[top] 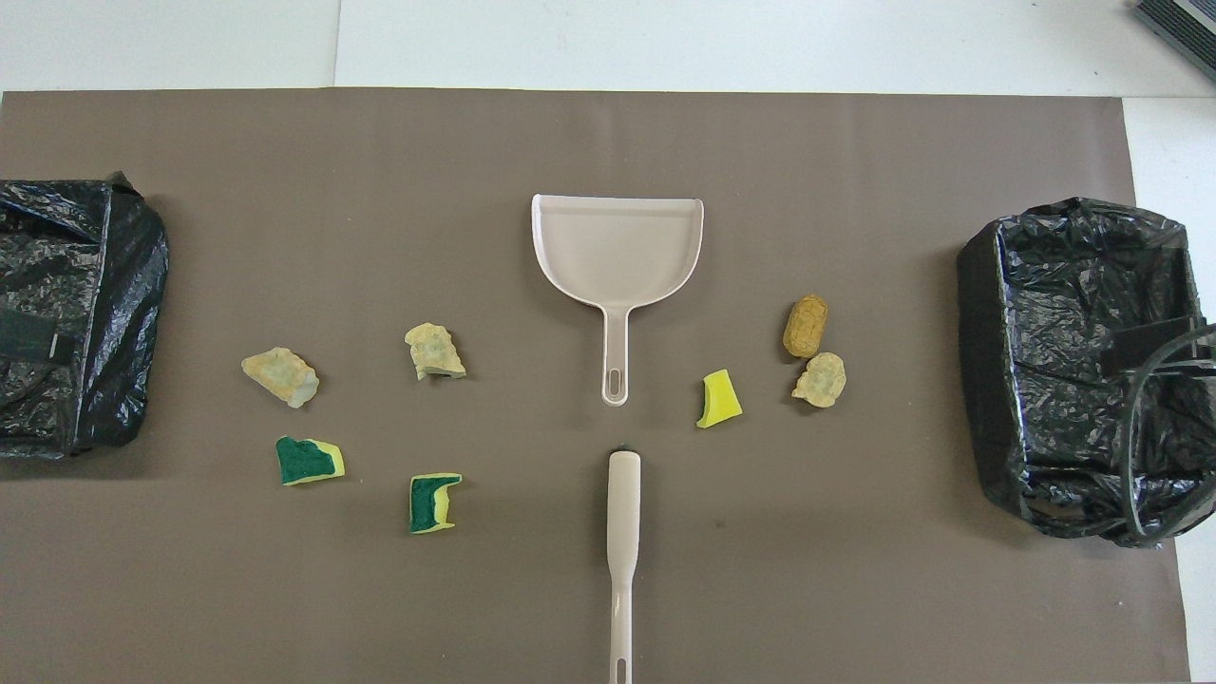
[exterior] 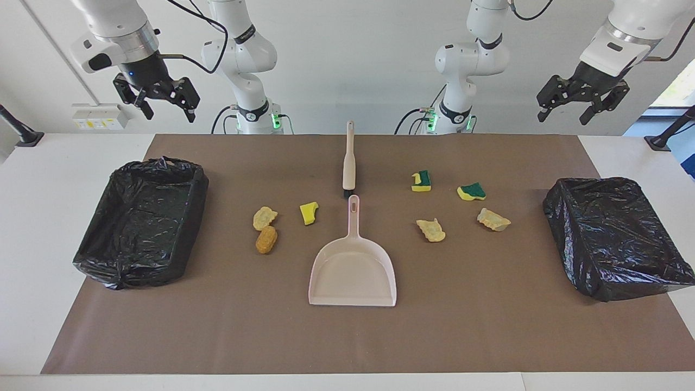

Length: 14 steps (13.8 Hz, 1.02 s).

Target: Sweep and dump trash in bin

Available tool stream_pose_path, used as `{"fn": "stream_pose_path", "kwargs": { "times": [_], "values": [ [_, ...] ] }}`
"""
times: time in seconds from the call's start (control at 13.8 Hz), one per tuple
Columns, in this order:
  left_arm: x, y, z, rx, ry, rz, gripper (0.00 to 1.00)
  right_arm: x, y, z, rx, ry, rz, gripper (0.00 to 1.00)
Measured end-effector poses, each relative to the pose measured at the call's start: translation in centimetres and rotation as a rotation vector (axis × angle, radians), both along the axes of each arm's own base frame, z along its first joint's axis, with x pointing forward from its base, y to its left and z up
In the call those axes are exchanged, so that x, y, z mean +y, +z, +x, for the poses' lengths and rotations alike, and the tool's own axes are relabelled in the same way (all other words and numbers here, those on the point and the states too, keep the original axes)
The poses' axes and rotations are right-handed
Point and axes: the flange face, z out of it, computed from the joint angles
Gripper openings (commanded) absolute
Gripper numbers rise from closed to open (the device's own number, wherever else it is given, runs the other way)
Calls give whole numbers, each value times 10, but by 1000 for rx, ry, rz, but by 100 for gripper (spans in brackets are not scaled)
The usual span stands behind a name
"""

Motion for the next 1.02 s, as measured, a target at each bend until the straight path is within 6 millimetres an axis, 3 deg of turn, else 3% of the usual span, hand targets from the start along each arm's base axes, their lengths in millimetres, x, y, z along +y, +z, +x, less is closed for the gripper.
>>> {"fn": "stream_pose_path", "kwargs": {
  "times": [0.36, 0.65, 0.8, 1.02],
  "values": [
    [-2, 0, 0, 1, -3, 0, 100, 0, 0, 0, -1, 0, 0, 100],
    [-17, -6, -3, 15, -32, -1, 100, 1, -11, 0, 24, 3, 1, 100],
    [-46, -18, -15, 28, -51, 1, 100, 6, -17, 1, 36, 12, 2, 100],
    [-119, -43, -48, 32, -47, 18, 100, 35, -35, 14, 33, 36, 1, 100]
  ]
}}
